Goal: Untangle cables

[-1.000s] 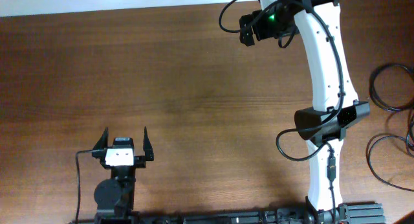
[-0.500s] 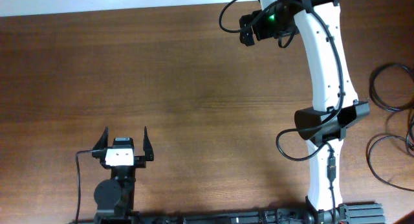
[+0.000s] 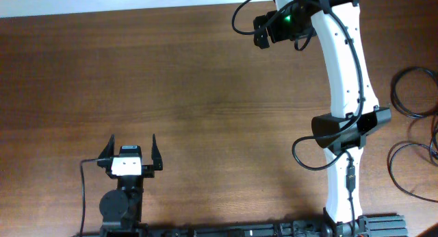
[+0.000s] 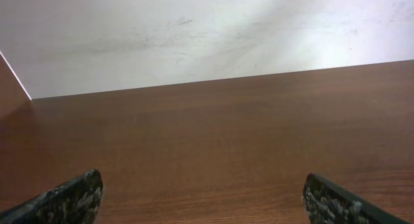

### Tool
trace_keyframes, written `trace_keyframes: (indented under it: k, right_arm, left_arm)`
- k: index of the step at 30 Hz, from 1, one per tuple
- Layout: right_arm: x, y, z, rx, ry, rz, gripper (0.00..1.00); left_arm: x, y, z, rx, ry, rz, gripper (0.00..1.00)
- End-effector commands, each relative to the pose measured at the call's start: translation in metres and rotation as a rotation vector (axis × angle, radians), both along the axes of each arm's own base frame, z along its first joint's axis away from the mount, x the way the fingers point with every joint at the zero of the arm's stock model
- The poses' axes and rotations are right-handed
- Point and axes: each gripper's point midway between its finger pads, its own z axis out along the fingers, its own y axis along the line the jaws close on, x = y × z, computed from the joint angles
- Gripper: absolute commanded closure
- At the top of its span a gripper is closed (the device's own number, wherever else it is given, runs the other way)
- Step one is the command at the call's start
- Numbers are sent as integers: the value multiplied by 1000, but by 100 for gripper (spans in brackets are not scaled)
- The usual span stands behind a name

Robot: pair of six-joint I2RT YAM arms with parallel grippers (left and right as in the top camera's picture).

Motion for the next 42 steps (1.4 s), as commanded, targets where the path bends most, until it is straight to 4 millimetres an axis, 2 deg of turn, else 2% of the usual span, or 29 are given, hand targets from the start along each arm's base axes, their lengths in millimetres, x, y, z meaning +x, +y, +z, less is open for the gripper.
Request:
trace_keyframes:
  k: [1, 6, 8, 11, 15, 19, 21, 25, 31, 34, 42]
  right_arm:
    - [-1, -4, 32, -5, -103, -9, 1]
    - [-2, 1, 86, 69, -305, 0, 1]
    - [-9, -1, 90, 80, -361, 0, 1]
    - [-20, -4, 67, 85, -399, -3, 1]
    - [-34, -13, 3, 67, -449, -22, 1]
    - [-50, -20, -48, 77, -542, -32, 1]
    - [-55, -21, -52, 98, -627, -35, 1]
    - [-68, -24, -43, 138, -789, -38, 1]
    - [-101, -32, -44, 188, -992, -44, 1]
    - [-117, -45, -41, 239, -1095, -101, 1]
    - [-162, -76, -54, 262, -1242, -186, 1]
  left_arm:
    - [0, 1, 0, 15, -1, 0, 1]
    - [0, 1, 0, 15, -1, 0, 1]
    - [0, 1, 0, 15, -1, 0, 1]
    - [0, 1, 0, 15, -1, 0, 1]
    - [0, 1, 0, 15, -1, 0, 1]
    - [0, 1, 0, 15, -1, 0, 1]
    - [0, 1, 0, 15, -1, 0, 1]
    - [0, 1, 0, 15, -1, 0, 1]
    - [0, 1, 0, 15, -1, 0, 1]
    - [0, 1, 0, 15, -1, 0, 1]
    - [0, 1, 0, 15, -1, 0, 1]
